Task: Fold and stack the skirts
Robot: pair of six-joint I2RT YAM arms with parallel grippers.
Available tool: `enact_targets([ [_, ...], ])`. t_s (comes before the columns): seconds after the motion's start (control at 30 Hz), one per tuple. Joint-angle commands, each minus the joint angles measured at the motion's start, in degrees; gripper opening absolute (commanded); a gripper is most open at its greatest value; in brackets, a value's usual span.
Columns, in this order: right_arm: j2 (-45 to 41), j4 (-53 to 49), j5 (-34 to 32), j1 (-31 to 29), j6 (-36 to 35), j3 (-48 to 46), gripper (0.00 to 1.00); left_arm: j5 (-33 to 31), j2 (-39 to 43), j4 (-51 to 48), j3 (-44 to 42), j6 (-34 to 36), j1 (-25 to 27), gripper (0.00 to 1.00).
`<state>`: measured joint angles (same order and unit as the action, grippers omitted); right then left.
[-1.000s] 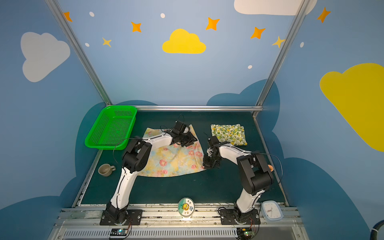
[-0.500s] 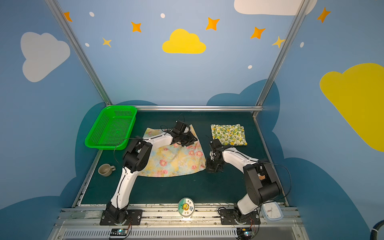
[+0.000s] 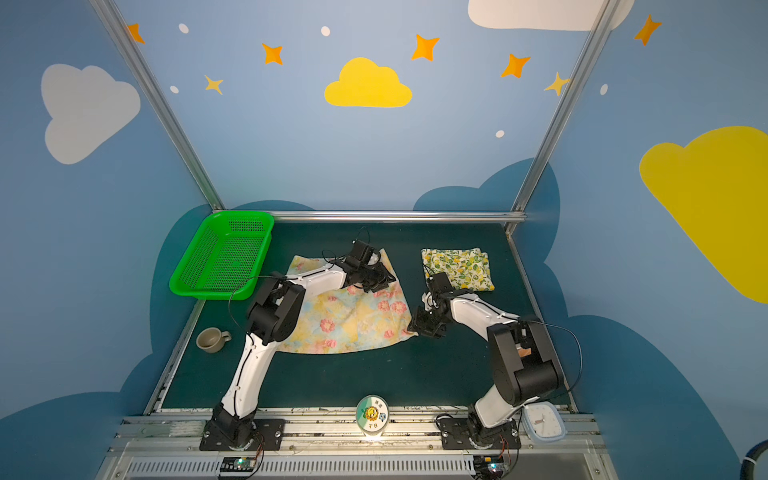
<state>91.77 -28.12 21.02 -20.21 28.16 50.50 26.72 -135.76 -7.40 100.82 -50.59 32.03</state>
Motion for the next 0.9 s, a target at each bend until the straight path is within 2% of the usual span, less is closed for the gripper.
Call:
enact_targets([
  [0.0, 2.5, 3.1, 2.7, 1.0, 0.1, 0.8, 0.41, -0.1, -2.0, -2.7, 0.9, 1.1, 0.1, 0.39],
  [0.27, 6.8, 3.3, 4.3, 2.4, 0.2, 0.8, 0.05, -0.7, -2.9, -5.0, 1.7, 0.8, -0.2, 0.37],
  [0.33, 6.1, 3.1, 4.6, 2.3, 0.2, -0.4, 0.01, -0.7, -3.1, -5.0, 1.5, -0.1, -0.5, 0.36],
  [0.87, -2.8, -0.6, 6.1, -2.2, 0.8, -7.2, 0.0, -2.7, -5.4, -7.5, 2.1, -3.5, -1.6, 0.34],
])
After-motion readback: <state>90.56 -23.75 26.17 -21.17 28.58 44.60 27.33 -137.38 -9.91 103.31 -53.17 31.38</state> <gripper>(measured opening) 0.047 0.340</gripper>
